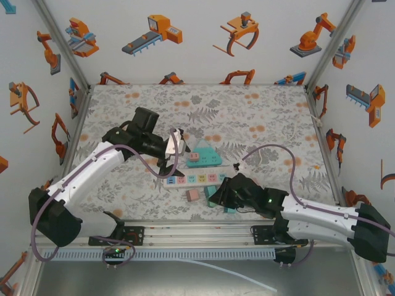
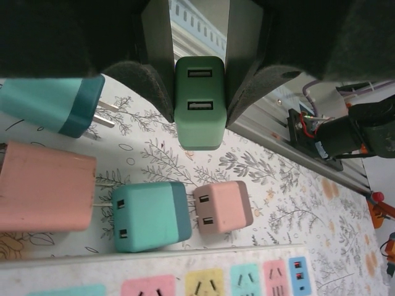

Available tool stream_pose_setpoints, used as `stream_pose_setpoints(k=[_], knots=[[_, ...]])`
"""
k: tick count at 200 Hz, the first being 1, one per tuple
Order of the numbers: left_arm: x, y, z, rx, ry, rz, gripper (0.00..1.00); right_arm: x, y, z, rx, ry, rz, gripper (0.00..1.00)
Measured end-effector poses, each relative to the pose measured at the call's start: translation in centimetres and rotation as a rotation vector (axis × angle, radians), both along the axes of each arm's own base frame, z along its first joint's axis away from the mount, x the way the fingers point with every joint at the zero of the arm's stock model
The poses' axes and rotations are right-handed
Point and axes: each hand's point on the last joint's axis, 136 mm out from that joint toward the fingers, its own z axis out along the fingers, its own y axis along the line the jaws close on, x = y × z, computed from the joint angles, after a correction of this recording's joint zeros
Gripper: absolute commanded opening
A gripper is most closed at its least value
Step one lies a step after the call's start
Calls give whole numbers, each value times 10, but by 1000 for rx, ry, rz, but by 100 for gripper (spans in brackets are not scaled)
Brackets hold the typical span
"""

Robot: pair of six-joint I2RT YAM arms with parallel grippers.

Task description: Pull the plug off the socket

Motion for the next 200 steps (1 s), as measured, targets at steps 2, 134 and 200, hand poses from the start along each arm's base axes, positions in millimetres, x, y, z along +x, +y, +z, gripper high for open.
stream_pose_setpoints(k=[2,134,200], knots=[[0,0,0,0,-1,-3,83,0,0,-1,0,2,-1,4],[-8,1,-14,25,-12,-72,84,2,16,-40,-25,59,-21,33],[-8,2,-15,28,-17,-74,84,-1,14,-48,-49,85,-22,44]])
